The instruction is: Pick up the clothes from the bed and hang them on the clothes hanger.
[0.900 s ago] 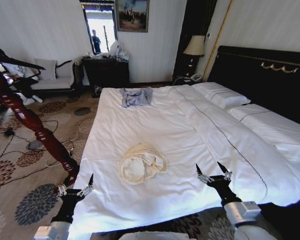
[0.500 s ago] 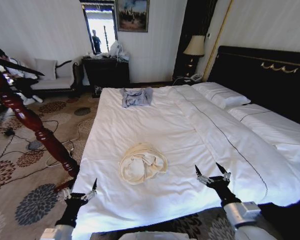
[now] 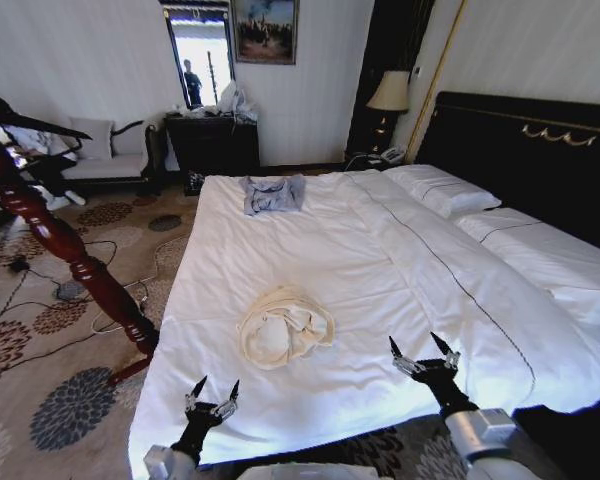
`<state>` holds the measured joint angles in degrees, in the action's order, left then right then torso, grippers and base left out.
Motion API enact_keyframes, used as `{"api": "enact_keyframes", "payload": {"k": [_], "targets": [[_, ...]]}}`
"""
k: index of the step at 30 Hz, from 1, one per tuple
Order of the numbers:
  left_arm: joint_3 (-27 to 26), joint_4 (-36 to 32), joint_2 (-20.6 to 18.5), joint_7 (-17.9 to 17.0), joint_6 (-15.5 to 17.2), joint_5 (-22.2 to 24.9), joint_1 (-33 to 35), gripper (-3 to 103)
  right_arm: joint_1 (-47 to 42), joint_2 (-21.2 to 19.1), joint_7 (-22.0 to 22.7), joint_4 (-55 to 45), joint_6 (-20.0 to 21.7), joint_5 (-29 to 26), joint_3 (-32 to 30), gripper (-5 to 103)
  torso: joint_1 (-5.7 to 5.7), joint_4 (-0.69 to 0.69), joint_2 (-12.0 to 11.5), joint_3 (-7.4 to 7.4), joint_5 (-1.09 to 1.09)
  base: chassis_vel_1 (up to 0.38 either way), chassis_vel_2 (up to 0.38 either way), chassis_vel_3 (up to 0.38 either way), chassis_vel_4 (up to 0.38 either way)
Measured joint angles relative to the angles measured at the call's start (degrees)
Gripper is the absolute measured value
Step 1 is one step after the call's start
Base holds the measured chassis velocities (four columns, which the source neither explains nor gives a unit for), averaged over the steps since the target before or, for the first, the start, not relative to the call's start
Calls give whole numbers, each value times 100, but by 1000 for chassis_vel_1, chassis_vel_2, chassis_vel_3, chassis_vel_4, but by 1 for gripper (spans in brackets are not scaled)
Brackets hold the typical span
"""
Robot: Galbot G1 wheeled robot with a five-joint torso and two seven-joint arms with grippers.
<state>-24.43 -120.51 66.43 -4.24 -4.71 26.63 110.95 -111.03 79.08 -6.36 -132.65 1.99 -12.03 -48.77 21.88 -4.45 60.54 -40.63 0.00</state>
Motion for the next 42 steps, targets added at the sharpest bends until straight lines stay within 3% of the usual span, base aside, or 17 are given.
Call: {"api": "enact_keyframes", "payload": {"k": [11, 22, 29, 33, 35, 38, 40, 42], "targets": [[428, 424, 122, -178, 492, 1002, -1159, 97, -89, 107, 37, 16, 24, 75, -35, 100, 0, -1, 0, 0, 1, 0, 0, 0, 0], [814, 934, 229, -304, 779, 1410, -2004, 93, -143, 119, 125, -30, 51, 59, -118, 100, 0, 0, 0, 0, 0, 0, 0, 0, 0], [865, 963, 200, -417, 945, 1694, -2124, 90, -162, 112, 169, -44, 74, 48, -138, 100, 0, 0, 0, -1, 0, 0, 0, 0, 0], [858, 1012, 137, -457, 979, 1721, -2224, 70, -146, 109, 200, -37, 94, 46, -120, 100, 0, 0, 0, -1, 0, 0, 0, 0, 0], [855, 1013, 132, -467, 980, 1721, -2246, 70, -146, 111, 202, -35, 96, 47, -115, 100, 0, 0, 0, -1, 0, 0, 0, 0, 0], [847, 1011, 157, -504, 987, 1721, -2286, 53, -144, 141, 216, -22, 97, 68, -55, 100, 0, 0, 0, -1, 0, 0, 0, 0, 0], [846, 1010, 166, -505, 987, 1718, -2283, 53, -143, 144, 217, -21, 97, 70, -48, 100, 0, 0, 0, 0, 0, 0, 0, 0, 0], [823, 1006, 214, -507, 987, 1672, -2249, 42, -137, 157, 223, -19, 99, 76, -27, 100, 0, 0, 0, -1, 1, 0, 0, 0, 0]]}}
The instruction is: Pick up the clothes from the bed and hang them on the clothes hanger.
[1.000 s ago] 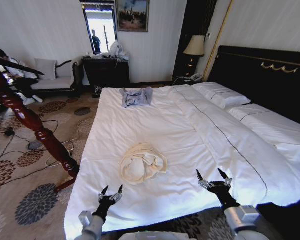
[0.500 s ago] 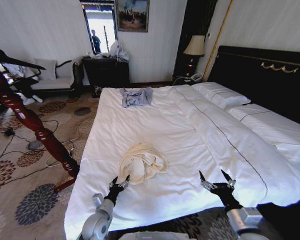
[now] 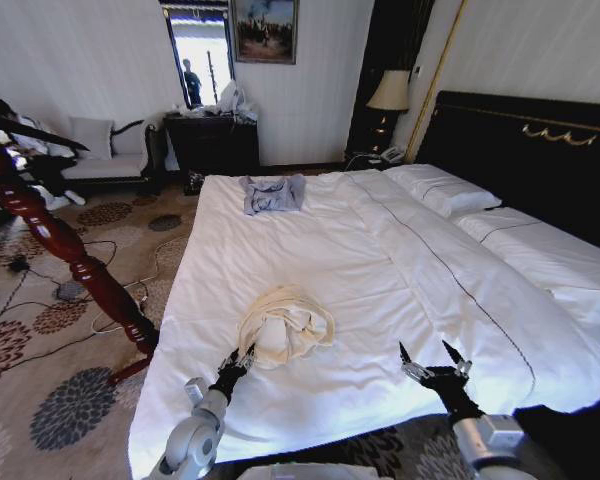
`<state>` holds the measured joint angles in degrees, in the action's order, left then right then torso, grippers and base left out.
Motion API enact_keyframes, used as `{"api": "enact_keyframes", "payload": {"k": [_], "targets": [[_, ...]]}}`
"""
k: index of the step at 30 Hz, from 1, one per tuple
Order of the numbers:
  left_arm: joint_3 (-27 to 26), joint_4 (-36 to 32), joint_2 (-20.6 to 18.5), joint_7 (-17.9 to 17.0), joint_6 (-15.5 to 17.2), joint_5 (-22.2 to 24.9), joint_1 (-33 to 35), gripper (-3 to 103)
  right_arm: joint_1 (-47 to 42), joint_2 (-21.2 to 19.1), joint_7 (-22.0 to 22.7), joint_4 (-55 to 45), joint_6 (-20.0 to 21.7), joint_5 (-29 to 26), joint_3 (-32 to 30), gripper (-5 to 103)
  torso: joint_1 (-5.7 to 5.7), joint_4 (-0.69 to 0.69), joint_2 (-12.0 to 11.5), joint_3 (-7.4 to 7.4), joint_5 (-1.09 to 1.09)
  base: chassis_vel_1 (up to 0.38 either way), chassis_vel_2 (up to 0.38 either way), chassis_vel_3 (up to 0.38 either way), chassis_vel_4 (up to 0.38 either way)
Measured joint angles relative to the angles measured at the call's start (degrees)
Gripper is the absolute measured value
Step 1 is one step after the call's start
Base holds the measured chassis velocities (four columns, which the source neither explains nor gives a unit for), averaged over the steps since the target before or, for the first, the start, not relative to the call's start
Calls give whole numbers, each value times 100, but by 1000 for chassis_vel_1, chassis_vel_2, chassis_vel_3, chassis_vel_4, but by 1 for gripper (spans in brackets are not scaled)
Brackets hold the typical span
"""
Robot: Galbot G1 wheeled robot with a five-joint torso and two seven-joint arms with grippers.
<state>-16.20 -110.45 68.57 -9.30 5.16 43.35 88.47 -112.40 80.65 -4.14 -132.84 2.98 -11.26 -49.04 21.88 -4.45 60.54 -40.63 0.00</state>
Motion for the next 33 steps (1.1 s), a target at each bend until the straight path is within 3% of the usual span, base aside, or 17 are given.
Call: {"api": "enact_keyframes", "payload": {"k": [2, 4, 6, 8, 12, 15, 17, 20, 22, 23, 24, 25, 27, 29, 30, 33], "targets": [[-45, -9, 26, 4, 0, -14, 19, 32, 5, 1, 5, 0, 8, 0, 2, 100, 0, 0, 0, 0, 0, 0, 0, 0, 0], [-53, -14, 26, 4, 0, -14, 24, 32, 5, -1, 7, 0, 11, -1, 3, 100, 0, 0, 0, 0, 0, 0, 0, 0, 0], [-96, -46, 17, 6, -1, -1, 82, 16, 12, -9, 10, -3, 25, -1, 3, 100, 0, 0, 0, 0, 0, 0, 0, 0, 0], [-115, -50, 10, 7, -4, -1, 110, 16, 14, -11, 11, -7, 29, -1, 5, 100, 0, 0, 0, 0, 0, 0, 0, 0, 0], [-184, -91, 11, 20, -16, 6, 209, -1, 17, -7, 11, -16, 39, -1, 34, 100, 0, 0, 0, 0, 0, 0, 0, 0, 0], [-263, -89, 23, 34, -17, 53, 266, 14, 27, 2, 11, -16, 46, 11, 67, 100, 0, 0, 0, 0, -1, 0, 0, 0, 0], [-272, -76, 25, 35, -17, 59, 265, 14, 27, 2, 12, -16, 49, 11, 68, 100, 0, 0, 0, 1, 0, 0, 0, 0, 0], [-284, -3, 38, 58, -8, 79, 235, 30, 18, 14, 12, -35, 64, 16, 75, 100, 0, 0, 0, 1, 0, 0, 0, 0, 0], [-276, 6, 47, 58, -9, 56, 224, 34, 17, 19, 13, -36, 64, 18, 75, 100, 0, 0, 0, 1, 0, 0, 0, 0, 0], [-271, 8, 49, 58, -12, 44, 220, 34, 16, 22, 13, -36, 64, 19, 75, 100, 0, 0, 0, 0, 0, 0, 0, 0, 0], [-254, 9, 63, 68, -51, -15, 200, 24, 14, 32, 19, -37, 64, 20, 80, 100, 0, 0, 0, 0, 0, 0, 0, 0, 0], [-247, 9, 67, 76, -80, -50, 183, 24, 16, 36, 27, -37, 64, 19, 86, 100, -1, 0, 0, 1, 0, 0, 0, 0, 0], [-240, 9, 67, 87, -114, -83, 150, 14, 26, 38, 47, -39, 66, 18, 94, 100, 0, 0, 0, 0, 0, 0, 0, 0, 0], [-236, 9, 63, 95, -121, -83, 133, 14, 34, 39, 57, -41, 71, 18, 100, 100, 0, 0, 0, 0, 0, 0, 0, 0, 0], [-229, 9, 51, 97, -124, -79, 120, 4, 42, 42, 67, -48, 77, 18, 104, 100, 0, 0, 0, 0, 0, 0, 0, 0, 0], [-220, 3, 36, 97, -130, -79, 119, 2, 44, 45, 75, -60, 81, 6, 102, 100, 0, 0, 0, 0, 0, 0, 0, 0, 0]]}}
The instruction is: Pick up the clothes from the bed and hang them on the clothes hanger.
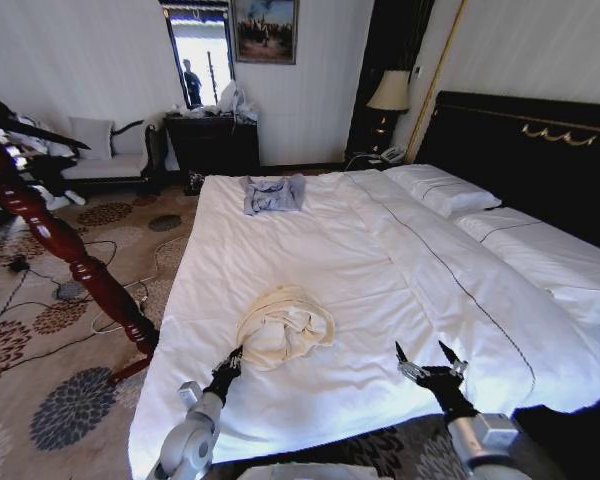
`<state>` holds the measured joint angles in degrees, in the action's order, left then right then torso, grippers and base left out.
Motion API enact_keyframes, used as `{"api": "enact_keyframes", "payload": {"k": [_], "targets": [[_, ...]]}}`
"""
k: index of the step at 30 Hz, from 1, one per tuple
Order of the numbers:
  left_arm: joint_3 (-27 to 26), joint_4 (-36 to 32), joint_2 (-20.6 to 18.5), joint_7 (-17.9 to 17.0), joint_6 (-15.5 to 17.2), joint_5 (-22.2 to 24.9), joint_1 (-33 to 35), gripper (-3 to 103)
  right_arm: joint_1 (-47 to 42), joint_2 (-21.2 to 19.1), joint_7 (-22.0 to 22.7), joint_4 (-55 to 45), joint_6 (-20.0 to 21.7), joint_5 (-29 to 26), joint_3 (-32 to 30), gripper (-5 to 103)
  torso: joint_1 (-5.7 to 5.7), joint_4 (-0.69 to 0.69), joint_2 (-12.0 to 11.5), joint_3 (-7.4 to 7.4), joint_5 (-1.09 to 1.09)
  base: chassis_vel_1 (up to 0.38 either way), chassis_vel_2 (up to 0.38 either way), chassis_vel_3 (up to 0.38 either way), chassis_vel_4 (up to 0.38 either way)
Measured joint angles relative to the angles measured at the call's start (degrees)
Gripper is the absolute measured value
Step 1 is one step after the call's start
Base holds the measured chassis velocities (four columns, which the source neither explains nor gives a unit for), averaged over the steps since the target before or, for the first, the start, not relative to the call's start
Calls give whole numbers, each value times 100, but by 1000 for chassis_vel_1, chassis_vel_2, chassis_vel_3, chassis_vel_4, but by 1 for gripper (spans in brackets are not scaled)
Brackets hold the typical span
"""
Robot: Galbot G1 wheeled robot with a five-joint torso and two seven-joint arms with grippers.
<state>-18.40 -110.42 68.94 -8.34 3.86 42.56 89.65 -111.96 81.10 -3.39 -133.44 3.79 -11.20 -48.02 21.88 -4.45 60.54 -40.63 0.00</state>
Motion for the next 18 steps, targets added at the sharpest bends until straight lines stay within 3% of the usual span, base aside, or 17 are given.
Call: {"api": "enact_keyframes", "payload": {"k": [11, 14, 15, 18], "targets": [[-151, -380, -299, -37, -69, -428, -37, 1, 118, -176, 131, 1, 117, -393, 28, 100, 0, -2, 0, 0, 0, 0, 0, 0, 0], [-714, -891, -686, -13, -101, -667, 189, 1, 381, -538, 309, 47, 416, -1257, 155, 100, 0, -3, 0, 0, -1, 0, 0, 0, 0], [-714, -891, -686, -13, -101, -667, 189, 1, 381, -538, 309, 47, 416, -1257, 155, 100, 0, -3, 0, 0, -1, 0, 0, 0, 0], [-1370, -1348, -1060, -15, -96, -591, 452, 1, 606, -820, 432, 147, 590, -1800, 197, 100, 0, 3, 0, 0, -1, 0, 0, 0, 0]]}}
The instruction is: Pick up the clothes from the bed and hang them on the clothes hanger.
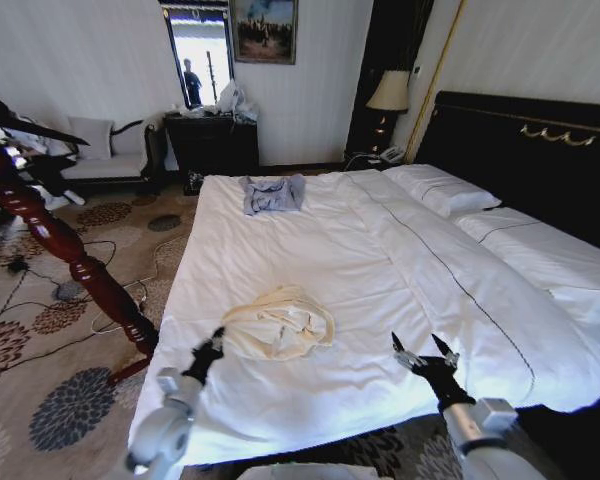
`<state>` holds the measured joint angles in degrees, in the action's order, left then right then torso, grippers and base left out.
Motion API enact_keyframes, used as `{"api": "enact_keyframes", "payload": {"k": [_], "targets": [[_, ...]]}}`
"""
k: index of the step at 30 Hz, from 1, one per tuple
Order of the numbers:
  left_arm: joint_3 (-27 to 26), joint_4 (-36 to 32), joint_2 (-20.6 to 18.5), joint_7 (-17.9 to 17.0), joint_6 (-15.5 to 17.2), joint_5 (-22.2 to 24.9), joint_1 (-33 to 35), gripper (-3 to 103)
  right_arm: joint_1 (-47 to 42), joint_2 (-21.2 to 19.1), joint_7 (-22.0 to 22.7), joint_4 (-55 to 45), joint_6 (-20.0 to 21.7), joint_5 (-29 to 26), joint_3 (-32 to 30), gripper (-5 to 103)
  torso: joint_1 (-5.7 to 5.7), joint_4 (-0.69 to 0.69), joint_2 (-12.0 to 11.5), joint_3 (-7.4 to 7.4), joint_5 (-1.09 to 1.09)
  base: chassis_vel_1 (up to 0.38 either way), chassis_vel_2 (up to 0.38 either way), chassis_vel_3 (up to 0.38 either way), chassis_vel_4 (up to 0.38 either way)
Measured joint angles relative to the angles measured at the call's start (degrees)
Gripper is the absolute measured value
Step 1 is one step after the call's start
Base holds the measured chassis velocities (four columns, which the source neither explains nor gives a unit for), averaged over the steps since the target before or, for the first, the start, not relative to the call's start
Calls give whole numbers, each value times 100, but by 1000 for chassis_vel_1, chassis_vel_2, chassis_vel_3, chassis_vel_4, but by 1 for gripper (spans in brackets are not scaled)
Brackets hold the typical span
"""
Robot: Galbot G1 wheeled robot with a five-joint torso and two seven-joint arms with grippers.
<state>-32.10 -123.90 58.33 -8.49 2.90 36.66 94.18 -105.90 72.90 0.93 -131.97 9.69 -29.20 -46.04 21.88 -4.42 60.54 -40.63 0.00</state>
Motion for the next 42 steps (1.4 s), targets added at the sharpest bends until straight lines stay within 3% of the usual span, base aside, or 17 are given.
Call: {"api": "enact_keyframes", "payload": {"k": [1, 4, 9, 12, 17, 18, 21, 22, 23, 25, 26, 27, 31, 32, 36, 40, 42], "targets": [[0, 0, 0, 0, 0, 0, 0, 1, 0, 0, 0, 0, 0, 0, 0, 100, 0, 0, 0, 0, 0, 0, 0, 0, 0], [-818, -415, -490, 26, 16, 192, 222, 1, 196, -164, 33, 77, 136, -337, -11, 100, 0, -5, 0, 0, 0, 0, 0, 0, 0], [-1504, -716, -894, 36, 76, 477, 340, 1, 424, -347, 21, 170, 333, -539, 250, 100, 0, -3, 0, 0, 1, 0, 0, 0, 0], [-1605, -817, -1033, -9, 125, 579, 340, 1, 498, -443, 14, 227, 408, -656, 395, 100, 0, -3, 0, 0, 2, 0, 0, 0, 0], [-1768, -1129, -1856, -47, 195, 819, 307, 1, 759, -524, -11, 379, 580, -840, 676, 100, 0, -2, 0, 0, 1, 0, 0, 0, 0], [-1768, -1129, -1856, -47, 195, 819, 307, 1, 759, -524, -11, 379, 580, -840, 676, 100, 0, -2, 0, 0, 1, 0, 0, 0, 0], [-2207, -1290, -2646, 1, 220, 1330, 181, 1, 737, -565, -22, 308, 606, -913, 628, 100, 0, -3, 0, 0, 3, 0, 0, 0, 0], [-2402, -1358, -3086, -45, 273, 1676, -2, 1, 730, -616, -36, 271, 608, -932, 582, 100, 0, -2, 0, 0, 2, 0, 0, 0, 0], [-2402, -1358, -3086, -45, 273, 1676, -2, 1, 730, -616, -36, 271, 608, -932, 582, 100, 0, -2, 0, 0, 2, 0, 0, 0, 0], [-2528, -1410, -3528, -131, 364, 2056, -275, 1, 742, -655, -38, 238, 619, -978, 541, 100, 0, -4, 0, 0, 1, 0, 0, 0, 0], [-2596, -1427, -4056, -293, 504, 2564, -716, 1, 787, -687, -33, 208, 637, -1056, 499, 100, 0, -6, 0, 0, -1, 0, 0, 0, 0], [-2596, -1427, -4056, -293, 504, 2564, -716, 1, 787, -687, -33, 208, 637, -1056, 499, 100, 0, -6, 0, 0, -1, 0, 0, 0, 0], [-2640, -1257, -4936, -485, 709, 3548, -1823, 1, 879, -720, -7, 118, 705, -1304, 391, 100, 0, -4, -1, 0, 0, 0, 0, 0, 0], [-2640, -1257, -4936, -485, 709, 3548, -1823, 1, 879, -720, -7, 118, 705, -1304, 391, 100, 0, -4, -1, 0, 0, 0, 0, 0, 0], [-2777, -827, -5628, -611, 965, 4416, -2781, 1, 882, -833, 4, -7, 787, -1626, 250, 100, 0, -3, 0, 0, 1, 0, 0, 0, 0], [-2968, -419, -6054, -704, 1114, 4932, -3087, 1, 992, -939, 31, -28, 845, -1828, 218, 100, 0, -2, 0, 0, 1, 0, 0, 0, 0], [-3431, -56, -6468, -730, 1174, 5249, -2975, 1, 1174, -1066, 70, -37, 918, -1983, 209, 100, 0, -1, 0, 0, 3, 0, 0, 0, 0]]}}
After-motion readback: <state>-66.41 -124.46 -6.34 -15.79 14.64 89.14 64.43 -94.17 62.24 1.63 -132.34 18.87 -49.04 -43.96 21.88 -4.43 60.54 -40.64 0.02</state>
